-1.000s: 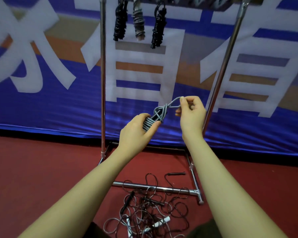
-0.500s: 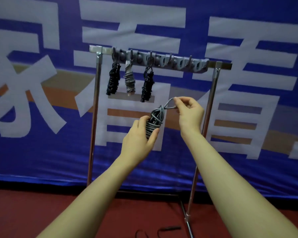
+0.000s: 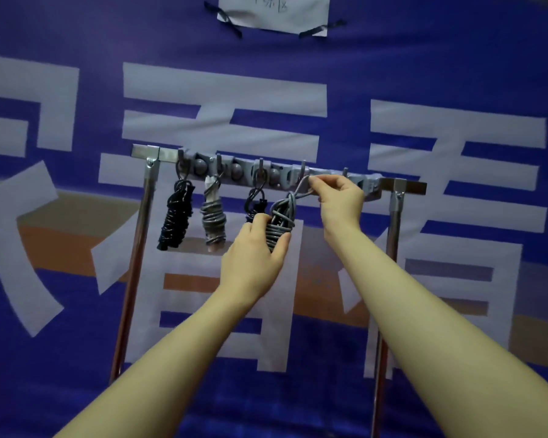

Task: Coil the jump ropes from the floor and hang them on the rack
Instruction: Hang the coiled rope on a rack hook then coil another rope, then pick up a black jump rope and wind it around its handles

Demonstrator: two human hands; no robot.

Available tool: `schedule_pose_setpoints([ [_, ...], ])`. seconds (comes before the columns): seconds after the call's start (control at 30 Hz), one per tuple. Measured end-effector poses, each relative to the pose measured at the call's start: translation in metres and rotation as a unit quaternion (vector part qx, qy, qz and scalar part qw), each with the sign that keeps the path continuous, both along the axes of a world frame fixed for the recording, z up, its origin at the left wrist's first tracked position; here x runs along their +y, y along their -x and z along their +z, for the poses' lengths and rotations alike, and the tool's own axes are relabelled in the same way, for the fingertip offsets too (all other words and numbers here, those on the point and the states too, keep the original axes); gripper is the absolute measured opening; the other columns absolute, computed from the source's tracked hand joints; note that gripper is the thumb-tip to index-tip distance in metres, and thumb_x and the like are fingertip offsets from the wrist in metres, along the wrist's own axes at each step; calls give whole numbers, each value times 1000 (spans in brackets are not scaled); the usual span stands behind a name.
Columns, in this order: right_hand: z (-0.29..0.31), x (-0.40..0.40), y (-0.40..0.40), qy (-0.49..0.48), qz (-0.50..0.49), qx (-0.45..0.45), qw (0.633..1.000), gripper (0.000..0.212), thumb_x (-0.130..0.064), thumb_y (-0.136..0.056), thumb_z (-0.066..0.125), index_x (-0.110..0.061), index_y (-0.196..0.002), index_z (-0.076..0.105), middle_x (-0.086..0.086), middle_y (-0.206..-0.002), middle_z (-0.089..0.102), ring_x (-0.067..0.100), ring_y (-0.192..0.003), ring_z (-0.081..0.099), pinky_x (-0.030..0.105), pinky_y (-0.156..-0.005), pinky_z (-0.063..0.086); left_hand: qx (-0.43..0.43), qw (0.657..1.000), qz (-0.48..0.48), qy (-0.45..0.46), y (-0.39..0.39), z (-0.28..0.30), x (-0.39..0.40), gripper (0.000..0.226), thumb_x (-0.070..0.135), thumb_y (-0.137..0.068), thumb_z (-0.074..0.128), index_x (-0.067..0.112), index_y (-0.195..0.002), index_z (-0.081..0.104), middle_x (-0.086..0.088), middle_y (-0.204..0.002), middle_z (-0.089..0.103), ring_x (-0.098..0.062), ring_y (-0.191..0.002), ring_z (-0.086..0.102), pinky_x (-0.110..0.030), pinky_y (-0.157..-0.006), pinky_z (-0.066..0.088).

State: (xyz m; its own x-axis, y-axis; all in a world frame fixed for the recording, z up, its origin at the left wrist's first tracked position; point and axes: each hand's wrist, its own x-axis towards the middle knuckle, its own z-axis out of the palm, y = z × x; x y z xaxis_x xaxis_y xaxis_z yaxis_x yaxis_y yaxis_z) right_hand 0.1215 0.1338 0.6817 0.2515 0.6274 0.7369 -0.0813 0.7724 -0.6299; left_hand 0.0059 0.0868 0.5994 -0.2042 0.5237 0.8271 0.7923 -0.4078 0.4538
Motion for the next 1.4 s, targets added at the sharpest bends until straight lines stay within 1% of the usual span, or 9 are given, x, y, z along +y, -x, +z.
schedule_pose_setpoints([
  [0.23,44,42,19,23,-16,21,999,6,-11,-84,69,-11,-78,67,-2,-68,63,5,-56,53,12,-46,42,8,999,41,-16,10,44,41,37,46,-93,49,18,-118,50,-6,-106,59,-29,-94,59,-39,-72,49],
  [0.4,58,67,22,70,-50,35,996,20,-12,-83,69,-17,-64,62,1,-66,64,14,-58,57,25,-53,47,32,998,60,0,15,61,58,41,49,-93,49,18,-121,53,-6,-108,59,-28,-98,58,-40,-77,50],
  [0.53,53,78,14,95,-16,25,995,14,-12,-87,66,-15,-73,62,4,-69,62,13,-58,54,23,-51,48,43,997,58,-6,13,61,64,41,50,-93,49,17,-116,57,-4,-105,56,-27,-95,57,-37,-76,48],
  [0.73,20,82,13,27,20,0,999,17,-15,-96,53,-19,-82,62,-1,-77,62,8,-68,55,18,-54,49,74,994,84,0,15,30,72,42,47,-94,47,16,-122,52,-6,-118,49,-32,-99,57,-37,-74,47],
  [0.83,8,84,11,-19,3,-49,999,20,-12,-99,46,-16,-103,66,1,-95,64,6,-79,56,15,-60,51,80,994,67,-23,15,15,75,49,42,-95,49,15,-135,42,-7,-125,42,-30,-101,56,-39,-73,46],
  [0.9,2,85,9,-35,-25,-94,995,28,-10,-99,44,-14,-121,61,2,-114,59,6,-93,57,21,-77,55,100,994,40,-27,15,4,79,59,38,-94,53,14,-144,31,-7,-134,37,-30,-106,53,-39,-76,48],
  [1.0,-4,82,7,-42,-44,-142,988,38,-8,-99,42,-15,-136,50,-3,-122,48,10,-113,51,31,-100,47,95,995,1,-22,15,-8,83,67,33,-93,56,13,-149,24,-7,-145,29,-30,-118,45,-42,-88,48],
  [1.2,-13,68,2,-16,-81,-279,957,55,-9,-98,41,-26,-149,27,3,-132,42,17,-112,46,22,-83,44,93,996,15,-1,12,-9,70,63,34,-96,51,14,-150,24,-5,-150,28,-30,-124,37,-38,-100,36],
  [1.4,-48,27,-12,-17,-137,-333,933,43,-6,-97,44,-10,-140,42,8,-124,49,17,-105,49,31,-95,43,153,987,55,7,16,-22,32,53,30,-97,48,10,-145,35,-7,-145,38,-29,-126,39,-39,-101,37],
])
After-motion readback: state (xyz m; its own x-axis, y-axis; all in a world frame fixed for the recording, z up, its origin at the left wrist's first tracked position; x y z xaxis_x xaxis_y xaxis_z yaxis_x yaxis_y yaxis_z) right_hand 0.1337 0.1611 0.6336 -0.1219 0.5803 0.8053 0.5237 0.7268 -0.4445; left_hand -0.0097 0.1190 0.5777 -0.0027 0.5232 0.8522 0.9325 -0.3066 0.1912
